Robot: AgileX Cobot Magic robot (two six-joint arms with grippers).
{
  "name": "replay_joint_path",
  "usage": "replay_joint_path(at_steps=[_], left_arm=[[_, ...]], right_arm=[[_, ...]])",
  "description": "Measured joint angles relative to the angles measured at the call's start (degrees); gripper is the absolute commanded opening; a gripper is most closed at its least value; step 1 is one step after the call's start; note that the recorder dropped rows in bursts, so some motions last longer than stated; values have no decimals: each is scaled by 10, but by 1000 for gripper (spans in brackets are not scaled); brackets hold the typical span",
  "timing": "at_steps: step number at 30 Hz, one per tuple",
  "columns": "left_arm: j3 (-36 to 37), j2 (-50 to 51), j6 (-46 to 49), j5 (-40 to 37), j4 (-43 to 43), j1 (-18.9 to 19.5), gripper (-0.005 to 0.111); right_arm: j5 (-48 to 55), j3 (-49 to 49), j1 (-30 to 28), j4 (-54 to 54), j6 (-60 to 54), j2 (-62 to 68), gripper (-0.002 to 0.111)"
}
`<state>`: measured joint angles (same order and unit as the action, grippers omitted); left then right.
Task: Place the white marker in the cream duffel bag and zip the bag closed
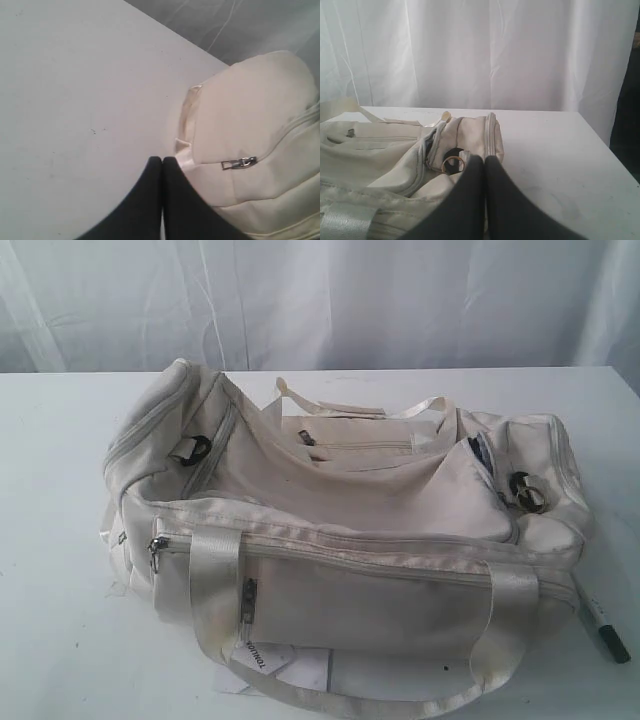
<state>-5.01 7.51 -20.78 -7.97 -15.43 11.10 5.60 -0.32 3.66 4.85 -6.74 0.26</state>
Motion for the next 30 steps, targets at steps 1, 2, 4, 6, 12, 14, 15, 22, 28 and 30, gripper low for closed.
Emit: replay_joint_path(at_steps=[1, 2, 4, 6, 12, 14, 15, 22, 28, 30], left_arm=[[0, 0, -2, 1, -21, 0, 0], [0, 0, -4, 2, -42, 0, 0], [-3, 0, -6, 3, -97, 0, 0], [-18, 0, 9, -4, -128, 0, 0], [-137, 0, 172, -69, -153, 0, 0], [-185, 0, 237, -109, -161, -1, 0], [-203, 3, 257, -131, -165, -1, 0], [-299, 70, 324, -232, -169, -5, 6], [-339, 147, 362, -283, -168, -25, 39], [-349, 175, 374, -289, -168, -33, 45]], right_arm=[[0, 0, 0, 0, 0, 0, 0], [0, 0, 0, 0, 0, 0, 0], [0, 0, 0, 0, 0, 0, 0], [0, 0, 0, 0, 0, 0, 0], [0, 0, 0, 0, 0, 0, 0], [0, 0, 0, 0, 0, 0, 0], [0, 0, 0, 0, 0, 0, 0], [0, 0, 0, 0, 0, 0, 0], [0, 0, 0, 0, 0, 0, 0], [0, 0, 0, 0, 0, 0, 0]])
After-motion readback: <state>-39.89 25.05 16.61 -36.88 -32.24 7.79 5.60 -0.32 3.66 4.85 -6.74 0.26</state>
